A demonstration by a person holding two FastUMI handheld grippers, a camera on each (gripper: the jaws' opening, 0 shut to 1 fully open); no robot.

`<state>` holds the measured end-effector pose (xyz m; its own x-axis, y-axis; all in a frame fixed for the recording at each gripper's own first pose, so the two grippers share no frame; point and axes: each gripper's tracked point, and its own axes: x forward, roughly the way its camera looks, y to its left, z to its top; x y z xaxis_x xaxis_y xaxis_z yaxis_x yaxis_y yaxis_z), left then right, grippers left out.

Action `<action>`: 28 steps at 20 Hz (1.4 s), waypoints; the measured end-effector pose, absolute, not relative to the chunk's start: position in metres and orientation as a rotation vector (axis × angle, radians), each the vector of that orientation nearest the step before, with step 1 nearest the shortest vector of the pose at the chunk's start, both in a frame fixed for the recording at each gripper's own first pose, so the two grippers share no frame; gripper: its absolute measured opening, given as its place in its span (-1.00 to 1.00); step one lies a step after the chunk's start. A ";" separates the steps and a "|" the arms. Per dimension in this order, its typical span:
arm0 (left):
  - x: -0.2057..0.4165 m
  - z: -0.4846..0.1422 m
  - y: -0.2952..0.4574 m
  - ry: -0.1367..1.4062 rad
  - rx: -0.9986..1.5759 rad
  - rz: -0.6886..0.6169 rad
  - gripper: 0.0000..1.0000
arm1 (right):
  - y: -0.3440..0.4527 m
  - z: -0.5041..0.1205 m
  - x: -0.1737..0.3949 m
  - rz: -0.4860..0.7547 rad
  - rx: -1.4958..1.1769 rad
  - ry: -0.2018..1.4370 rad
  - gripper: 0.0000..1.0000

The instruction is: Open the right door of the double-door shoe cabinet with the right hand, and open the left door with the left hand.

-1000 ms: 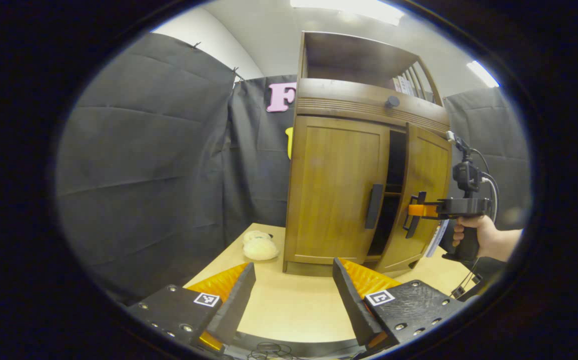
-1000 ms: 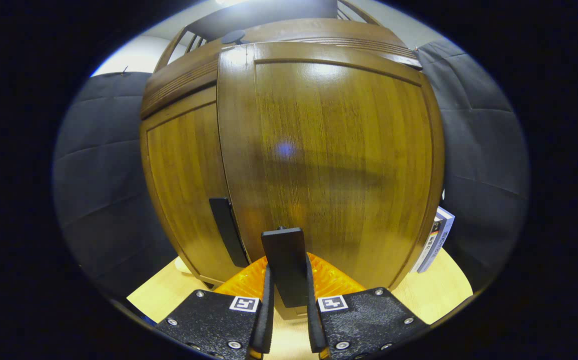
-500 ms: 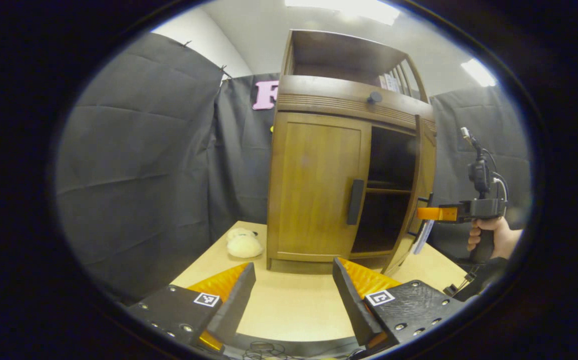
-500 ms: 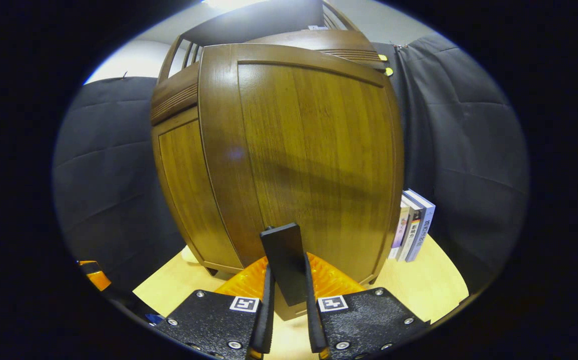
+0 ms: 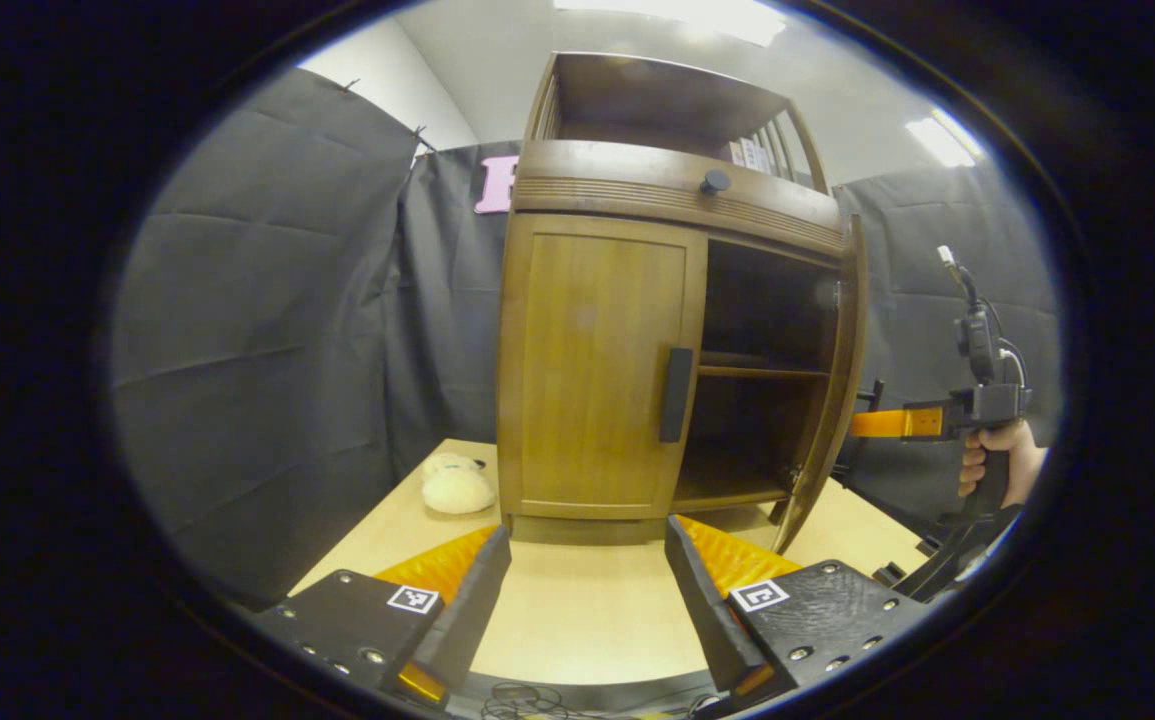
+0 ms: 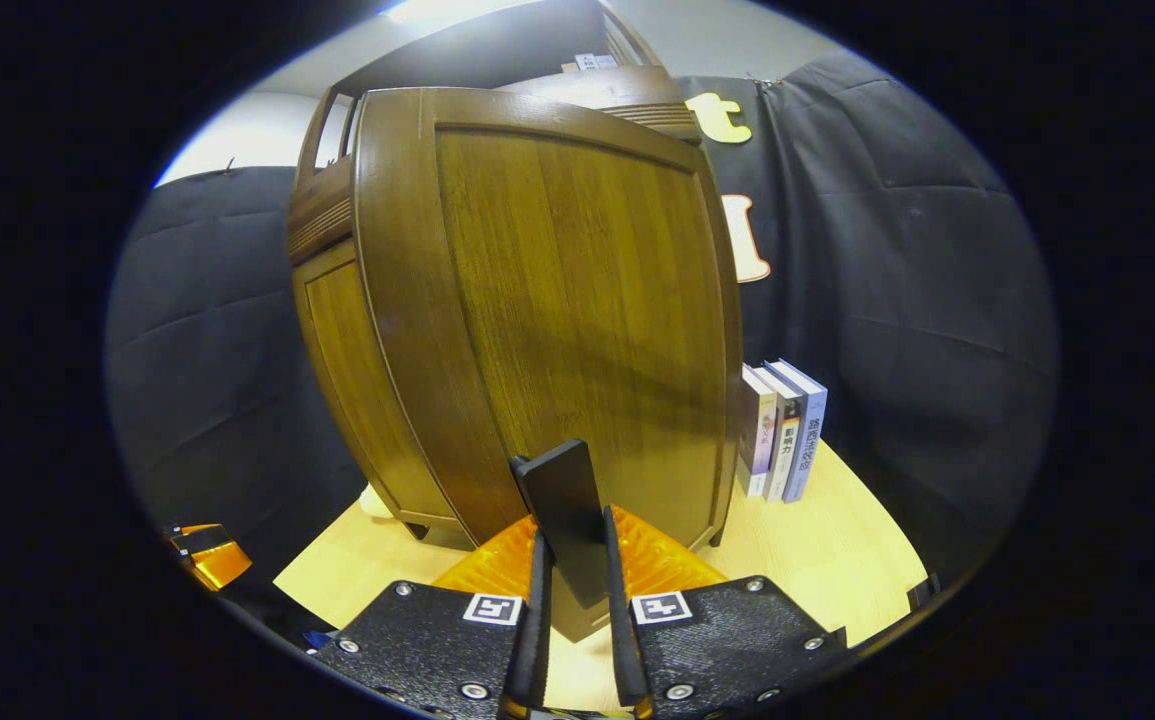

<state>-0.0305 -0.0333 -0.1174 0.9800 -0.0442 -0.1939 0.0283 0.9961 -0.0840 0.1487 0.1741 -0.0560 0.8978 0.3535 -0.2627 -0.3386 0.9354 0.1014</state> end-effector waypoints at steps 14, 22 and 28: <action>0.023 -0.107 -0.104 0.238 -0.051 -0.089 0.66 | 0.064 -0.055 0.132 0.287 0.049 0.341 -0.80; 0.047 -0.092 -0.182 0.251 -0.176 -0.031 0.84 | 0.005 -0.051 0.149 0.400 0.014 0.302 -0.87; 0.045 -0.089 -0.190 0.224 -0.185 0.132 0.79 | -0.018 -0.049 0.161 0.530 0.065 0.301 -0.87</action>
